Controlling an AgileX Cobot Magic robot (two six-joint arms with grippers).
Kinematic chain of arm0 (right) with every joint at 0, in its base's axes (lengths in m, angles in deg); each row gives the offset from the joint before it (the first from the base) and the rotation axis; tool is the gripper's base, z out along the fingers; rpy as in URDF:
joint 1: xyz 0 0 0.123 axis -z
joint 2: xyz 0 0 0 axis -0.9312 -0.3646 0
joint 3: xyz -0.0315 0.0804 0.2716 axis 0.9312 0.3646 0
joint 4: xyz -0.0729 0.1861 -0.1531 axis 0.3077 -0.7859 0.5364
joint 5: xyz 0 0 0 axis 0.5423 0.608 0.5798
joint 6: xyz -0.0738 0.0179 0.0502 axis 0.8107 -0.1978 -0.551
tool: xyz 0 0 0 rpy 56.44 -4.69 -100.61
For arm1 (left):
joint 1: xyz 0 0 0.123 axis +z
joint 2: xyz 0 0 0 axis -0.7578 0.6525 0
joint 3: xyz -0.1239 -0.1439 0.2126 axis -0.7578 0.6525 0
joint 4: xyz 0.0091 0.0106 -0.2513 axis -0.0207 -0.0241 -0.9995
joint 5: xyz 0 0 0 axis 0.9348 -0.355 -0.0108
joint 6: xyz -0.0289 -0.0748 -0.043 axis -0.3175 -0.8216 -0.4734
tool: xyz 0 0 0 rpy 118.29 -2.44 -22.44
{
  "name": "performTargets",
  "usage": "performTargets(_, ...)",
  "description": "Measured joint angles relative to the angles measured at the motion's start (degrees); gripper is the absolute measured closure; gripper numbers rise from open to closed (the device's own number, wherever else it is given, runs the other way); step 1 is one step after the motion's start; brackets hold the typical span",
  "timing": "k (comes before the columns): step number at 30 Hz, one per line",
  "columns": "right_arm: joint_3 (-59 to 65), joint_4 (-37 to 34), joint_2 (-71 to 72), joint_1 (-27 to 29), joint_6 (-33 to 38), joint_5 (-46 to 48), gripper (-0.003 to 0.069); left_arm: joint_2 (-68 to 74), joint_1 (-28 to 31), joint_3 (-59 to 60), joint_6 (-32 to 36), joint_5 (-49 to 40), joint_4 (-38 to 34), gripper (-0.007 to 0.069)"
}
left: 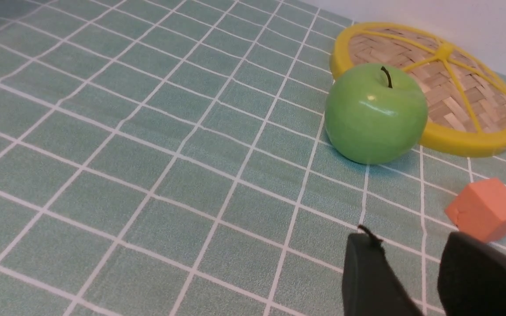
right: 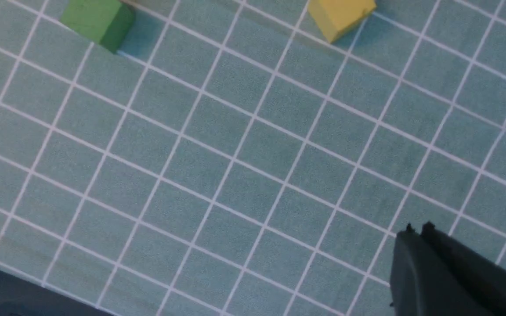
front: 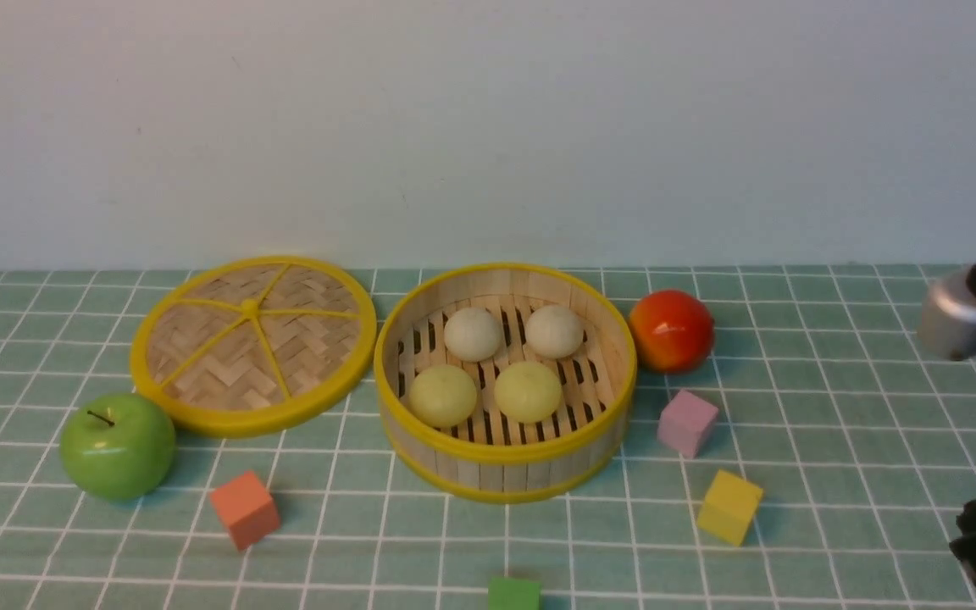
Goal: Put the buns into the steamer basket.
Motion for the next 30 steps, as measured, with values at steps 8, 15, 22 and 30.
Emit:
performTargets(8,9.3,6.4,14.8,10.6,2.2,-15.0,0.0669,0.0,0.0,0.0,0.0,0.0,0.0,0.0386)
performTargets(15,30.3,6.8,36.7,21.7,2.2,-32.9,0.0662,0.0,0.0,0.0,0.0,0.0,0.0,0.0386)
performTargets(22,48.1,6.2,52.4,29.8,2.2,-38.3,0.0659,0.0,0.0,0.0,0.0,-0.1,0.0,0.0386)
performTargets(30,59.4,8.2,58.9,33.4,1.7,-47.0,0.0648,0.0,0.0,0.0,0.0,-0.2,0.0,0.0386)
